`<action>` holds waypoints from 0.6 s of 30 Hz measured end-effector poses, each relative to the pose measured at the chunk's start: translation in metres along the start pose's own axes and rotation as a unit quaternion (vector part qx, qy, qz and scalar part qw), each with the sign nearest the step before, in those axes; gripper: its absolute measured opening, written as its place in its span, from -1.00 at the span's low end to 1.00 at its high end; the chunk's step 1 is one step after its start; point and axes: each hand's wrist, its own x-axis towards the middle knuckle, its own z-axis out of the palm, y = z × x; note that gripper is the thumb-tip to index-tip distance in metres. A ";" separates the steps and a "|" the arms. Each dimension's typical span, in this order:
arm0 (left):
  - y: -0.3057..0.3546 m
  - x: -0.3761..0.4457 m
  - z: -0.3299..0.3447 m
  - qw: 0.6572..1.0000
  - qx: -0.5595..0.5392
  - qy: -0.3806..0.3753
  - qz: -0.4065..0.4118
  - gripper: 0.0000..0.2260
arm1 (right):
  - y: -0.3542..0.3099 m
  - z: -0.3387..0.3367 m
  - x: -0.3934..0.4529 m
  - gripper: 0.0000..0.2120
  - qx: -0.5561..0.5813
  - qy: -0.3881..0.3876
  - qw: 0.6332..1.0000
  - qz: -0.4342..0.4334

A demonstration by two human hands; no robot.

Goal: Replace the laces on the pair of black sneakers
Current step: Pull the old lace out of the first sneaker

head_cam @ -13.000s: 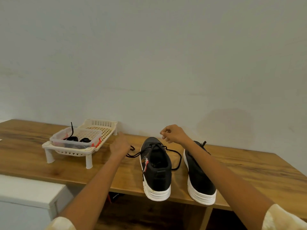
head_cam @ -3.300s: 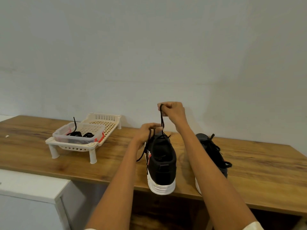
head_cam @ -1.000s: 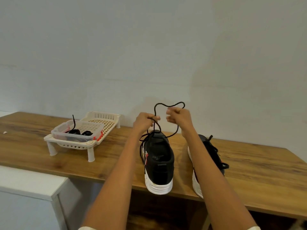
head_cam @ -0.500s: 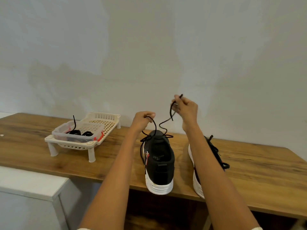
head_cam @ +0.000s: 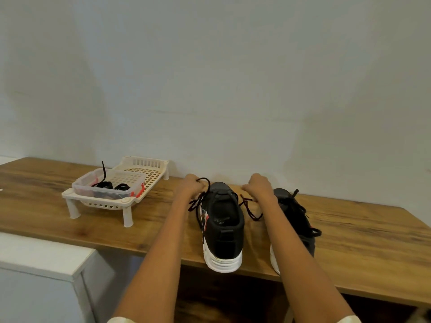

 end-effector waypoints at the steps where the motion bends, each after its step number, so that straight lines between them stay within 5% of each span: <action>1: 0.000 -0.001 -0.002 0.989 -0.138 0.003 -0.050 -0.88 | -0.005 -0.001 0.000 -0.60 0.009 -0.006 1.000 -0.012; 3: 0.000 -0.005 -0.009 0.911 -0.392 0.021 -0.129 -0.84 | -0.019 -0.003 0.001 -0.65 0.036 -0.029 0.998 -0.040; 6: -0.005 0.001 -0.020 0.842 -0.508 0.118 -0.140 -0.87 | -0.042 -0.005 -0.001 -0.76 -0.003 -0.120 0.990 -0.070; 8: -0.004 0.006 -0.027 0.876 -0.436 0.161 -0.131 -0.81 | -0.054 -0.004 -0.006 -0.76 -0.066 -0.168 0.980 -0.078; 11: 0.000 0.004 -0.027 0.970 -0.134 0.162 -0.124 -0.69 | -0.063 0.000 -0.009 -0.73 -0.111 -0.187 0.973 -0.073; 13: 0.000 -0.002 -0.022 0.982 0.030 0.168 -0.079 -0.66 | -0.066 0.004 -0.014 -0.76 -0.134 -0.197 0.969 -0.058; 18: -0.001 0.003 -0.016 0.990 -0.023 0.096 0.098 -0.66 | -0.068 0.009 -0.017 -0.86 -0.199 -0.132 0.970 -0.054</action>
